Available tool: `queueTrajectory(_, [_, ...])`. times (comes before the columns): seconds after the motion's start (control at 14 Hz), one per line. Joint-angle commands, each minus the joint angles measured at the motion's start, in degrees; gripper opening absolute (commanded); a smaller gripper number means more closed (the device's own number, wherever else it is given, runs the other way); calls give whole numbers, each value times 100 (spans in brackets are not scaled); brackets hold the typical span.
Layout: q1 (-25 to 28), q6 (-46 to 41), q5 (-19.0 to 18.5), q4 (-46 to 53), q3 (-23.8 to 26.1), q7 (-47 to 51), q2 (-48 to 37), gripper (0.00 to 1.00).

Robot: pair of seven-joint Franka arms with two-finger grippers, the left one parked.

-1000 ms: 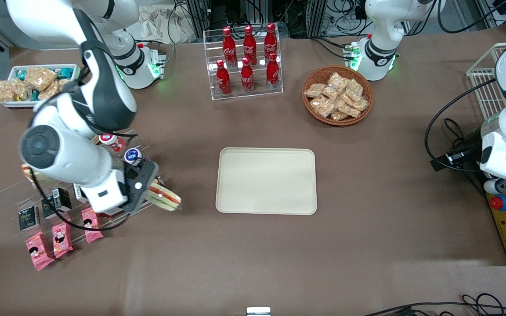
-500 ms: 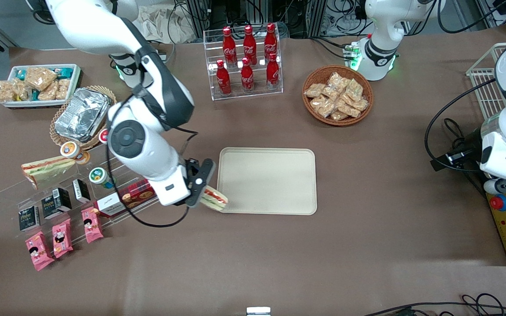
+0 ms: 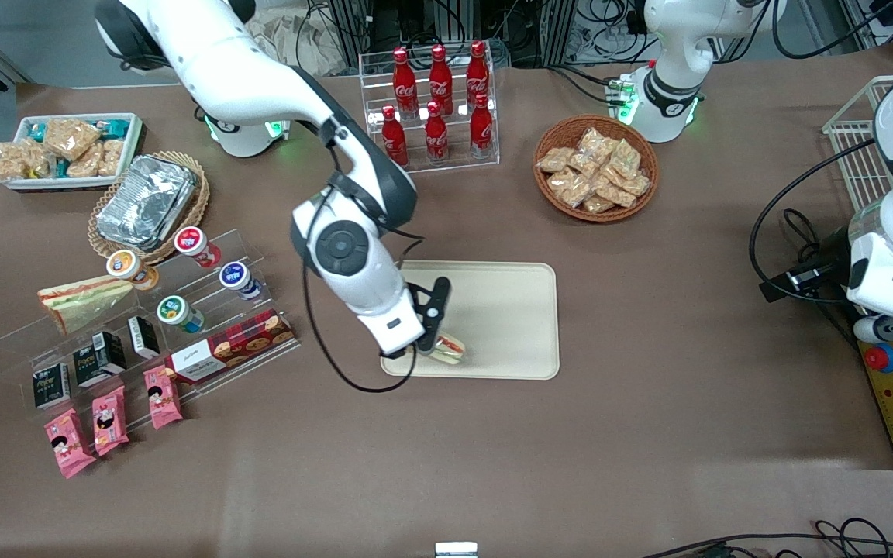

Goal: Place sandwich on tray
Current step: 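Lower the sandwich onto the tray and open the right gripper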

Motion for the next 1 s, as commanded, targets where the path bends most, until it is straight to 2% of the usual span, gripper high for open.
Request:
queueTrajectory(0.0, [188,138,-194,298,-44,190,410,27])
queueTrajectory(0.14, [188,164,-203,298,-44,305,568,27])
queueTrajectory(0.21, [188,260,-247,281,-53,305,647,40])
queueTrajectory(0.29, [188,366,-317,272,-62,305,718,47])
queueTrajectory(0.64, [189,691,-493,263,-62,323,859,47])
queueTrajectory(0.71, [188,683,-493,255,-62,323,842,56])
queueTrajectory(0.79, [188,683,-458,246,-62,349,807,100])
queueTrajectory(0.93, [127,640,-423,246,-53,314,693,100])
